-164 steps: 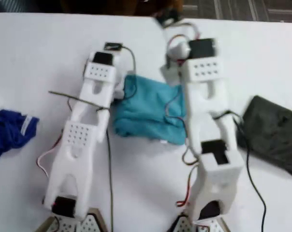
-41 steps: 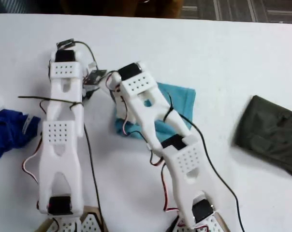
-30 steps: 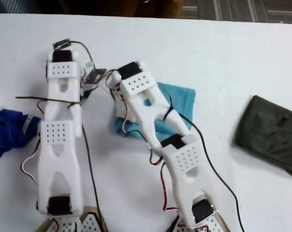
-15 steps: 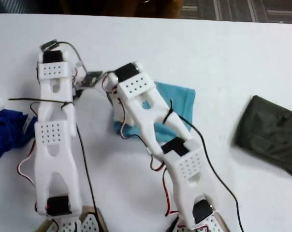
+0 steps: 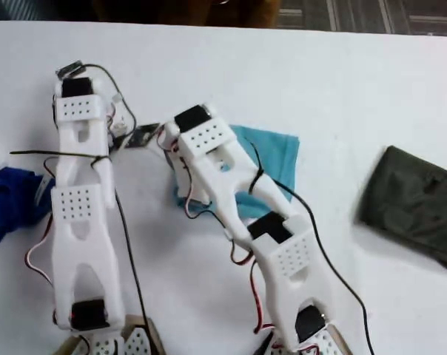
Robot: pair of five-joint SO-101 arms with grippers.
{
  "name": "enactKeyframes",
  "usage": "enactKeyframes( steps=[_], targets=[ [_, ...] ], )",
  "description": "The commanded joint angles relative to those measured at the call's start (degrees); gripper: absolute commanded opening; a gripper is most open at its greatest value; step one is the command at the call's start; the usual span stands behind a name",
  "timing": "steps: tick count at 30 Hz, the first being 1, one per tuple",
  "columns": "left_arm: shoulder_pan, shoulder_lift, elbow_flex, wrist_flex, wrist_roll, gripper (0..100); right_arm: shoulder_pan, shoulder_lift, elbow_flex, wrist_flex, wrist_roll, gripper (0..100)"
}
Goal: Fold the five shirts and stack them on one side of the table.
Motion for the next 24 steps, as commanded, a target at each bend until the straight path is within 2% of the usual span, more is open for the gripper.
enactKeyframes(
  steps=[1,6,9,16,24],
  targets=[
    [-2.9,-0.4,-1.4,-0.5,0.4,7,-0.4,-5.8,-0.3,1.3,-0.4,1.9],
    [-3.9,-0.4,-1.4,-1.0,0.4,7,0.0,-16.4,0.1,1.0,-0.4,1.9],
    [-4.0,-0.4,-1.4,-1.1,0.4,7,1.0,-17.0,0.2,-0.2,-0.5,1.9],
    [-4.0,-0.4,-1.4,-1.1,0.5,7,4.7,-7.8,0.9,-10.6,-7.2,1.9],
    [-4.0,-0.4,-1.4,-1.1,0.5,7,-0.4,0.3,1.1,-10.4,-7.6,1.9]
  ],
)
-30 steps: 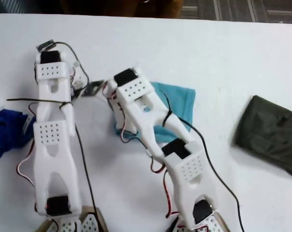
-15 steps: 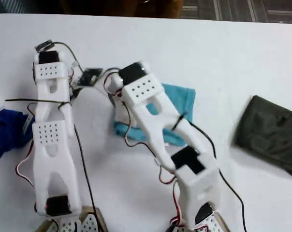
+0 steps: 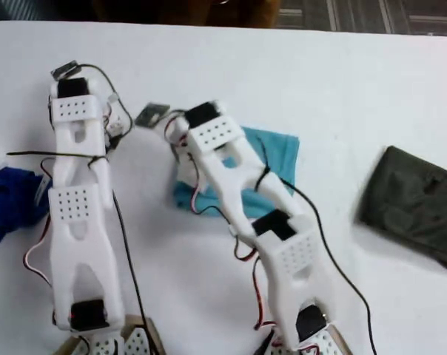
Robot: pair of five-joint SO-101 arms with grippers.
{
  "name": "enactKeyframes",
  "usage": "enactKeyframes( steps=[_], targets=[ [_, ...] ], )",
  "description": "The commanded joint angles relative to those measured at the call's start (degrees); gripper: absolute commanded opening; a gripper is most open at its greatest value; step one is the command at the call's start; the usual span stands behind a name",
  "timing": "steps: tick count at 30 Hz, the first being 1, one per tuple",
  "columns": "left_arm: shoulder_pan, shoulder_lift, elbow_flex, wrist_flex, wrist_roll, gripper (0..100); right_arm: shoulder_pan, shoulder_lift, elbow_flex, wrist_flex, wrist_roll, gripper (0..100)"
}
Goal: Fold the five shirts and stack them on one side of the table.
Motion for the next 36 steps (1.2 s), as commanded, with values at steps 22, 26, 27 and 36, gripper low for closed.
enactKeyframes(
  steps=[22,26,27,36],
  targets=[
    [-2.9,-0.4,-1.4,-0.6,0.5,7,9.1,2.1,-24.6,1.5,-0.7,1.9],
    [-2.9,-0.4,-1.4,-0.6,0.5,7,9.0,9.1,-29.3,-2.0,-0.7,1.9],
    [-2.9,-0.4,-1.4,-0.6,0.5,7,8.9,11.0,-30.5,-2.9,-0.7,1.9],
    [-2.8,-0.4,-1.4,-0.6,0.5,7,8.6,26.3,-43.2,-5.0,-3.3,1.9]
  ],
)
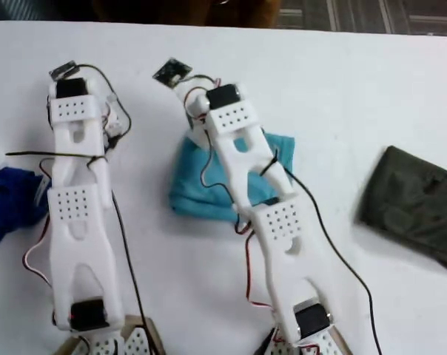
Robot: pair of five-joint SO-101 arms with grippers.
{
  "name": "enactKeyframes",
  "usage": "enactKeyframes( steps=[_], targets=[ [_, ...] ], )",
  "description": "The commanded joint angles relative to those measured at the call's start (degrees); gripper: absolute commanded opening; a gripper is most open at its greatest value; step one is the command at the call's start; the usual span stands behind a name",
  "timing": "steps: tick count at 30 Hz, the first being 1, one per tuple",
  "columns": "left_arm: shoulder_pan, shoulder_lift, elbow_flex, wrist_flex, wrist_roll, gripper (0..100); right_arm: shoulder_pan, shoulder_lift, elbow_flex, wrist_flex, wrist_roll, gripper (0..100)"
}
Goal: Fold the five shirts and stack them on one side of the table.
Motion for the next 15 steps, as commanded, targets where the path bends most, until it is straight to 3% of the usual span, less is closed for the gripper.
enactKeyframes(
  steps=[1,10,15],
  targets=[
    [-2.5,-0.4,-1.4,-0.6,0.5,7,0.1,2.2,-5.6,0.1,-0.6,1.9],
    [-2.5,-0.4,-1.4,-0.6,0.5,7,0.3,2.8,-17.5,9.3,-0.7,1.9],
    [-2.5,-0.4,-1.4,-0.6,0.5,7,4.8,0.1,-25.6,16.5,-0.6,1.9]
  ],
)
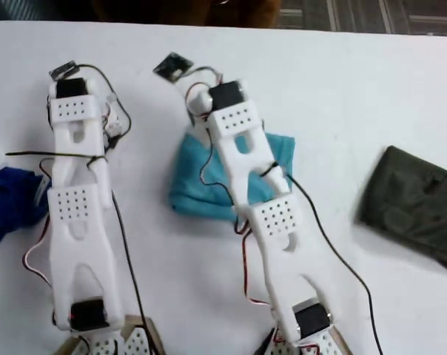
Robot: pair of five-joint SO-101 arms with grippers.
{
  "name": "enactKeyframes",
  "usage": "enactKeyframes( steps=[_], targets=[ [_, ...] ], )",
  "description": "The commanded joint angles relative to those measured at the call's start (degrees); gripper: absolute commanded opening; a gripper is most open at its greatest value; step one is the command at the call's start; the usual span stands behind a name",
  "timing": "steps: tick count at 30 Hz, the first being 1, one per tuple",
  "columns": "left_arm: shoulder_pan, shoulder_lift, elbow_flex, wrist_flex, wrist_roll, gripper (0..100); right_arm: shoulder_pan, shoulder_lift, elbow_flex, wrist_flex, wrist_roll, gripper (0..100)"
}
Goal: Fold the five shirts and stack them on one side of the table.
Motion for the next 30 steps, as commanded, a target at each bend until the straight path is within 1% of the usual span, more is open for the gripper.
enactKeyframes(
  steps=[1,6,10,15,21,26,30],
  targets=[
    [-2.5,-0.4,-1.4,-0.6,0.5,7,5.3,-5.2,-4.2,2.2,-0.5,1.9],
    [-2.5,-0.4,-1.4,-0.6,0.5,7,13.5,-5.3,-1.0,2.2,-0.5,1.9],
    [-2.5,-0.4,-1.4,-0.6,0.5,7,17.3,-5.7,4.7,2.2,-0.6,1.9],
    [-2.5,-0.4,-1.4,-0.6,0.5,7,17.5,-3.3,10.4,2.0,-0.3,1.9],
    [-2.5,-0.4,-1.4,-0.7,0.5,7,19.0,0.3,10.1,1.3,-0.6,1.9],
    [-2.5,-0.4,-1.4,-0.7,0.5,7,21.2,-2.9,5.2,2.1,-0.7,1.9],
    [-2.5,-0.4,-1.4,-1.1,0.5,7,19.4,-10.4,4.8,2.2,-0.7,1.9]
  ],
)
